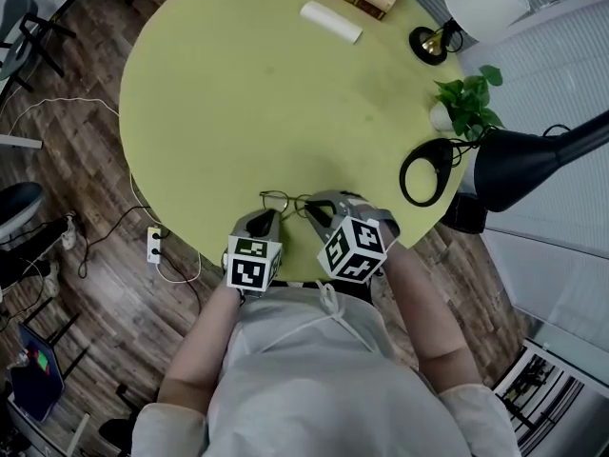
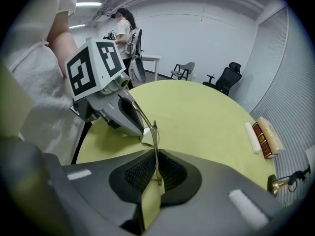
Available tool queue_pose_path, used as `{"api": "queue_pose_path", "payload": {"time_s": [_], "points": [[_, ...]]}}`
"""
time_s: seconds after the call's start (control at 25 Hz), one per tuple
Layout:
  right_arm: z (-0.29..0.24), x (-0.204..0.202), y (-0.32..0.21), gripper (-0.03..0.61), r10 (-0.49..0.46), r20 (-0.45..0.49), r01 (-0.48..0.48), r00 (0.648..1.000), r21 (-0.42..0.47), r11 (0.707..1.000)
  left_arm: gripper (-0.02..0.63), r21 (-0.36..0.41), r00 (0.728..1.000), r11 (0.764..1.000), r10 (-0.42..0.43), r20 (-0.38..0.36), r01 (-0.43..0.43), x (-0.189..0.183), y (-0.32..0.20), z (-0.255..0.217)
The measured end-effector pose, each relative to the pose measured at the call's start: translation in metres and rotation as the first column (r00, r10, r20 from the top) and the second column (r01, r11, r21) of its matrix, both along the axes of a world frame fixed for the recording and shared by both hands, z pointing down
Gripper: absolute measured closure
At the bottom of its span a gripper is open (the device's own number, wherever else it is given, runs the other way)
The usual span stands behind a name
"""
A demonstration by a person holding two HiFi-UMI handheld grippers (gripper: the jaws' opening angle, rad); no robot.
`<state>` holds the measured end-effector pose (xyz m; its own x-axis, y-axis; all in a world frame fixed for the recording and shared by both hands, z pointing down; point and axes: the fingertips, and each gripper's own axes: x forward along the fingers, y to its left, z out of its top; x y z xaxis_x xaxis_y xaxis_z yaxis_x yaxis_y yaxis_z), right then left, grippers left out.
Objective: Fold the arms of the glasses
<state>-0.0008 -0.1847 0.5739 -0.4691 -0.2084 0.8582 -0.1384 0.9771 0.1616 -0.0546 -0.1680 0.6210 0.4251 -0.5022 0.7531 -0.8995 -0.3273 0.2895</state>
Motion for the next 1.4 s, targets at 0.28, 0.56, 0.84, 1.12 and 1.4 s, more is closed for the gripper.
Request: {"api": "queue_pose_path", "payload": {"time_s": [0.28, 0.56, 0.84, 1.12, 1.4], "points": [[0.009, -0.012, -0.002, 0.560, 0.000, -0.032, 0.000, 0.999, 0.009, 1.000, 0.607, 0.018, 1.000, 1.000, 0.001, 0.011, -0.001, -0.002, 0.002, 0.002], [0.022, -0.022, -0.005, 0.557, -0.009, -0.049, 0.008, 0.999, -0.020, 1.000, 0.607, 0.019, 1.000, 1.000, -0.002, 0.008, 0.001, -0.002, 0.000, -0.003], [0.032, -0.026, -0.006, 0.560, 0.011, -0.039, -0.014, 0.999, -0.067, 0.998, 0.607, 0.023, 1.000, 1.000, 0.000, 0.019, 0.000, -0.002, -0.002, -0.001], [0.046, -0.025, -0.007, 0.555, -0.002, -0.085, -0.006, 0.996, -0.088, 0.996, 0.607, 0.012, 1.000, 1.000, 0.003, 0.012, -0.004, -0.002, -0.001, 0.000], [0.051, -0.025, -0.008, 0.561, 0.003, -0.077, -0.010, 0.997, -0.087, 0.996, 0.607, 0.015, 1.000, 1.000, 0.007, 0.009, -0.007, -0.003, -0.001, 0.000]]}}
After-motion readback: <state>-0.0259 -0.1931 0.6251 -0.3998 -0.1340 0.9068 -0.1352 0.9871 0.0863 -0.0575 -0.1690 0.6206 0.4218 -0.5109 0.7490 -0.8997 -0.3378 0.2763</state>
